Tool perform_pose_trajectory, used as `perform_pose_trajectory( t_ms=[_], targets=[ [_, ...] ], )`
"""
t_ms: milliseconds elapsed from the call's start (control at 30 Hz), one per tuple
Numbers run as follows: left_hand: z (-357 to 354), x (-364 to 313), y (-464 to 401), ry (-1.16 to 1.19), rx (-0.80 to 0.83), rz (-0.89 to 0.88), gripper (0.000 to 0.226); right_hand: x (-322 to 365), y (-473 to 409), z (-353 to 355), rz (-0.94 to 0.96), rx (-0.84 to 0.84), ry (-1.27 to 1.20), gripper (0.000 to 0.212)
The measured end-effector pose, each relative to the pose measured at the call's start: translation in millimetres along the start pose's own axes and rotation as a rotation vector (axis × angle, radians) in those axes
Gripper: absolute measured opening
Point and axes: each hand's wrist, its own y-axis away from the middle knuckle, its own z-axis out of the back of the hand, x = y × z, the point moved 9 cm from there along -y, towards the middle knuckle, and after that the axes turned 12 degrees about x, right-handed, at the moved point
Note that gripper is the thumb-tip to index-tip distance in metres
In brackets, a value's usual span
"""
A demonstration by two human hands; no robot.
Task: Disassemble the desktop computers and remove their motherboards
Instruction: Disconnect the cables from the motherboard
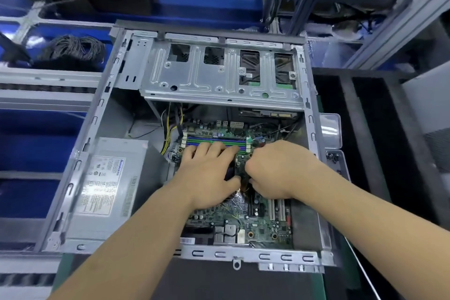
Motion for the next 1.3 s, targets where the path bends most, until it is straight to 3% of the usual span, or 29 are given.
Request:
perform_pose_trajectory(
  t_ms=[400, 700, 833, 933, 1000, 1100, 1167, 1300],
  targets=[
    [-1.8, 0.5, -3.0, 0.003, 0.032, 0.011, 0.069, -2.5, 1.3, 0.2, -0.1, 0.002, 0.064, 0.016],
    [-0.6, -0.3, -8.1, 0.013, 0.054, -0.013, 0.072, 18.3, 20.3, -12.9, -0.461, -0.077, -0.243, 0.013],
    [7.0, -4.3, -2.2, -0.019, 0.034, -0.021, 0.076, -2.1, 39.5, -3.4, -0.632, -0.161, -0.205, 0.012],
    [17.0, -11.6, 7.8, -0.148, -0.051, -0.047, 0.074, -1.3, 43.9, -15.4, -0.691, -0.079, -0.248, 0.013],
    [13.9, -12.4, 12.7, -0.17, -0.012, -0.047, 0.078, -3.8, 39.4, -24.5, -0.729, -0.014, -0.276, 0.008],
    [5.7, -11.0, 16.9, -0.146, 0.074, -0.04, 0.081, -31.9, 30.4, -35.4, -0.829, -0.064, -0.496, 0.047],
    [3.4, -10.4, 17.3, -0.086, 0.107, -0.035, 0.082, -45.0, 20.4, -41.9, -0.797, -0.068, -0.656, 0.063],
    [-8.9, -11.5, 14.7, -0.115, 0.221, 0.024, 0.094, -29.5, -7.9, -31.1, -0.551, -0.094, -0.646, 0.041]
  ],
)
